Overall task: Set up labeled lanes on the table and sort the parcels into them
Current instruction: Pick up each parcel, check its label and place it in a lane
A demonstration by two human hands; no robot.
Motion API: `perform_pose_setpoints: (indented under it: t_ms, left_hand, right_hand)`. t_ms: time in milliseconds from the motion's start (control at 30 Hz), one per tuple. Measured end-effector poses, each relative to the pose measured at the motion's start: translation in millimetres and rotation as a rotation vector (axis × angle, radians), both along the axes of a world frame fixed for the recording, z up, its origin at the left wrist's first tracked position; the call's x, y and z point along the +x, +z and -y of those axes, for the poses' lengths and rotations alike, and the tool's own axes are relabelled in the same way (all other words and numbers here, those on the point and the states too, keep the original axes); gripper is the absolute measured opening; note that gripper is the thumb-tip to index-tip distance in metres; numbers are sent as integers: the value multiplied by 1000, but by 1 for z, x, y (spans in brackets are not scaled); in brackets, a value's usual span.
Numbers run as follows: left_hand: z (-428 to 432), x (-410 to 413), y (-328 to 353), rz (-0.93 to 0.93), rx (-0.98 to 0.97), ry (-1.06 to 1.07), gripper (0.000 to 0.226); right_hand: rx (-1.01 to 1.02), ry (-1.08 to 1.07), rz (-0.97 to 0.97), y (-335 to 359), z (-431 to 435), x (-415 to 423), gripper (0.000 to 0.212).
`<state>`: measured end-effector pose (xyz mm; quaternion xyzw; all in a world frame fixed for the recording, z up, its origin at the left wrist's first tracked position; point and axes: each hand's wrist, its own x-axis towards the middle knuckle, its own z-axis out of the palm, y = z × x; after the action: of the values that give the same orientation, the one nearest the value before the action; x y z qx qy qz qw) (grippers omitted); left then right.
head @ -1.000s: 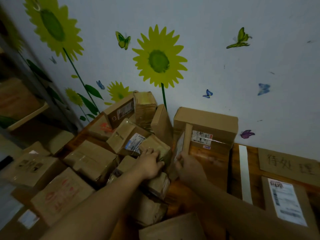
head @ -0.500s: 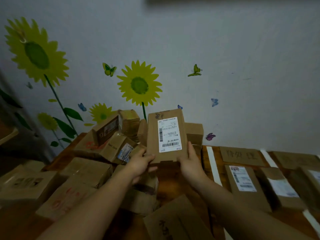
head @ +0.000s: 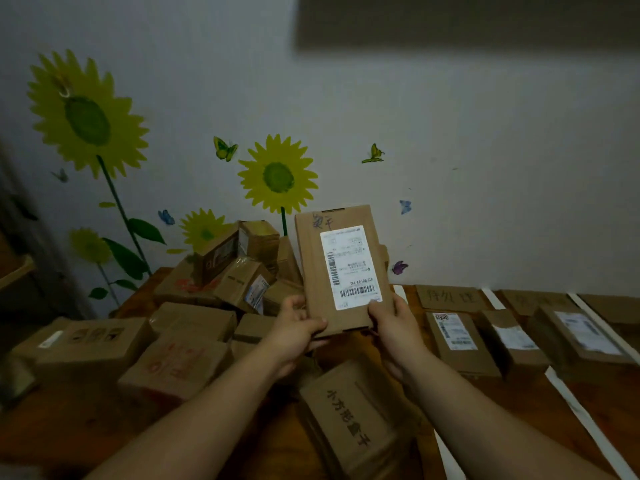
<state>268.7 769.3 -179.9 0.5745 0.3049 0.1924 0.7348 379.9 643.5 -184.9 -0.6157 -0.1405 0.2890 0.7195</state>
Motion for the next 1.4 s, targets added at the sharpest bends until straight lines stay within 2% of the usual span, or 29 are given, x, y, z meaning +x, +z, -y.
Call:
perform_pose_setpoints:
  t_ms: [167, 267, 367, 400, 467, 533, 600, 633, 700, 767, 833, 933, 1100, 1233, 1400]
  left_hand:
    - [10, -3, 27, -79, 82, -41, 61]
    - [8, 5, 51, -1, 112, 109, 62]
    - [20, 17, 65, 82, 92, 188, 64]
    - [30, 24, 67, 102, 72, 198, 60]
    - [58, 39, 68, 170, -14, 224, 52]
    - [89, 55, 69, 252, -115, 273, 48]
    - [115, 67, 70, 293, -193, 300, 42]
    - [124, 71, 70, 263, -169, 300, 35]
    - [134, 76, 65, 120, 15, 262, 21]
    - [144, 82, 59, 44, 171, 192, 24]
    - [157, 88, 53, 18, 238, 125, 35]
    - [176, 99, 37, -34, 246, 80, 40]
    - [204, 113, -5, -328, 295, -118, 39]
    - [222, 124, -39, -504, 381, -351, 42]
    - [243, 148, -71, -554, 392, -512, 40]
  right_hand:
    - [-52, 118, 3, 17, 40, 7, 36]
    - [-131, 211, 82, 31, 71, 16, 37]
    - [-131, 95, 111, 38, 93, 29, 47]
    - [-110, -7, 96, 39, 98, 35, 56]
    - [-23, -153, 26, 42, 109, 46, 53]
    - [11, -111, -20, 43, 122, 53, 47]
    - [-47, -32, -15, 42, 139, 62, 47]
    - [-66, -24, 0, 43, 150, 69, 45]
    - [-58, -57, 49, 42, 172, 90, 36]
    - [-34, -92, 88, 41, 194, 109, 33]
    - [-68, -121, 174, 37, 210, 123, 40]
    - [-158, -145, 242, 26, 230, 132, 44]
    - [-349, -134, 223, -13, 274, 126, 31]
    - [-506, -109, 216, -36, 314, 112, 38]
    - [-719, -48, 201, -62, 349, 110, 55]
